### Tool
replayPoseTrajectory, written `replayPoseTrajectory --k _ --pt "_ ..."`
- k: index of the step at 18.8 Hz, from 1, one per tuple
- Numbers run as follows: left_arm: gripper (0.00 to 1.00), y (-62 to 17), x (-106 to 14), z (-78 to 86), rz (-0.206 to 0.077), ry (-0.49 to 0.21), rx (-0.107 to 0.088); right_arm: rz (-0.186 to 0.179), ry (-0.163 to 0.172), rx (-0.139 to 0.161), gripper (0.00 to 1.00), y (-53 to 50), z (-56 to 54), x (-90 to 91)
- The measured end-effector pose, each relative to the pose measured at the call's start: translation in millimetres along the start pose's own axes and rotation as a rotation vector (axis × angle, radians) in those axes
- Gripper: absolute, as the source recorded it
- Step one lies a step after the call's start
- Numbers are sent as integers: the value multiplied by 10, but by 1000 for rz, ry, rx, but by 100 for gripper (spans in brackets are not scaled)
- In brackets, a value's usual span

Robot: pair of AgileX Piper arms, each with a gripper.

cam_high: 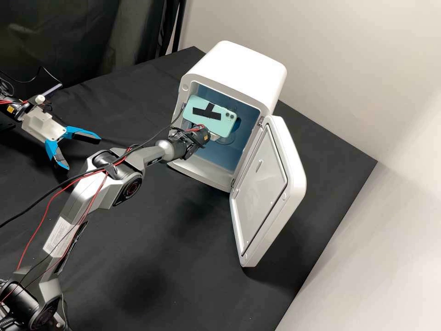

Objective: Place the flask in the incubator

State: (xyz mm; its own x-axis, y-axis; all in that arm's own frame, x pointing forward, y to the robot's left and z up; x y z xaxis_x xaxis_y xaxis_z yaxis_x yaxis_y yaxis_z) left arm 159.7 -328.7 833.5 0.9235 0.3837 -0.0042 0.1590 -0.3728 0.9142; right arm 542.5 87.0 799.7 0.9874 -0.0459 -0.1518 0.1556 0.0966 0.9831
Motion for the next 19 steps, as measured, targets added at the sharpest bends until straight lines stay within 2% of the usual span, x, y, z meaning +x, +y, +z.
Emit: replayPoseTrajectory --k 4,5,6,9,10,13,14,16,19 --pt "100 0 0 0 0 0 0 -4 2 2 0 -19 -13 -1" --pt "100 0 0 0 0 0 0 -13 2 27 0 -47 -10 -4" --pt "100 0 0 0 0 0 0 -27 4 82 0 -84 -4 -9" --pt "100 0 0 -1 0 1 0 -64 6 190 0 -191 9 -11" --pt "100 0 0 -1 0 1 0 -83 4 234 0 -266 29 -5" --pt "100 1 0 -3 1 3 1 -117 -8 259 0 -382 105 5" --pt "100 2 0 -4 2 4 8 -131 -12 270 0 -424 131 11" --pt "100 2 0 -6 3 6 18 -138 -5 289 0 -446 135 17" --pt "100 6 0 -14 6 15 16 -167 -1 320 0 -492 143 23"
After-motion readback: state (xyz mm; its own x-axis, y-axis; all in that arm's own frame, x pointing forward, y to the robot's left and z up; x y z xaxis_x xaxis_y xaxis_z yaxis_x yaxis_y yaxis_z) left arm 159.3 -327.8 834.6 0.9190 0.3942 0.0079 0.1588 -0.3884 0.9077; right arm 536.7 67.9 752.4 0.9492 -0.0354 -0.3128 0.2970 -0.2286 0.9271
